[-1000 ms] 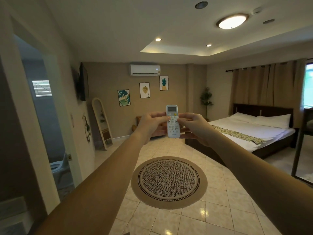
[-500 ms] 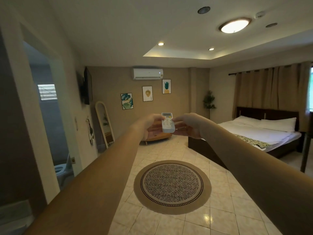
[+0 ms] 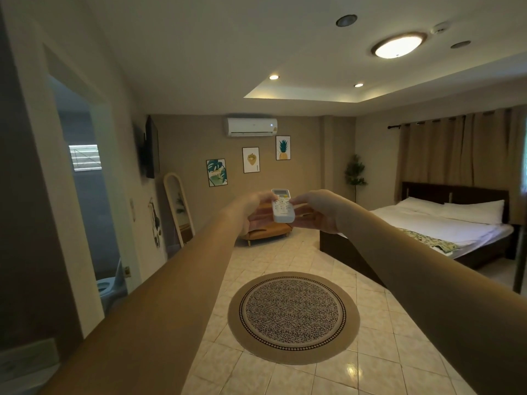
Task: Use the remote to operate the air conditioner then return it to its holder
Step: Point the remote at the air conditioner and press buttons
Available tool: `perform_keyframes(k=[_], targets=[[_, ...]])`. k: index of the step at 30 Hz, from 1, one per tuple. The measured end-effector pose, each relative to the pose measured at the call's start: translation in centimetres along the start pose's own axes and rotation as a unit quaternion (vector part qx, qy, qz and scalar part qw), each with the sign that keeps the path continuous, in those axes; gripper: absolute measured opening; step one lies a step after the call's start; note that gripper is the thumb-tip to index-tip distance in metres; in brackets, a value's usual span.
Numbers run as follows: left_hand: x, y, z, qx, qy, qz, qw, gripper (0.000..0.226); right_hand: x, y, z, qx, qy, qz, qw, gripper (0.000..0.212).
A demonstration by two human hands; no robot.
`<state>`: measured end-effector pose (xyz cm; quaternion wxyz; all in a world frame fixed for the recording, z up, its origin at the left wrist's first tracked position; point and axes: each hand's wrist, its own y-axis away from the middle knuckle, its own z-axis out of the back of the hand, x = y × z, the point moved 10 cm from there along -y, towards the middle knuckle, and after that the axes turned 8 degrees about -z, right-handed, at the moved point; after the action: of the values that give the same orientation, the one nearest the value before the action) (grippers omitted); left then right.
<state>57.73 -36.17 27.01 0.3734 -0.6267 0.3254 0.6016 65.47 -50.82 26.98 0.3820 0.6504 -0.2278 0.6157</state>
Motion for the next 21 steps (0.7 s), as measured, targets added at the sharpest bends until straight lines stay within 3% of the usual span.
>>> perform_keyframes(k=[21], targets=[[-0.21,0.45,0.32,-0.010,0.013,-0.006,1.000,0.022,0.42,0.45,-0.36,-0.013,0.004,0.005,1.000,0.019]])
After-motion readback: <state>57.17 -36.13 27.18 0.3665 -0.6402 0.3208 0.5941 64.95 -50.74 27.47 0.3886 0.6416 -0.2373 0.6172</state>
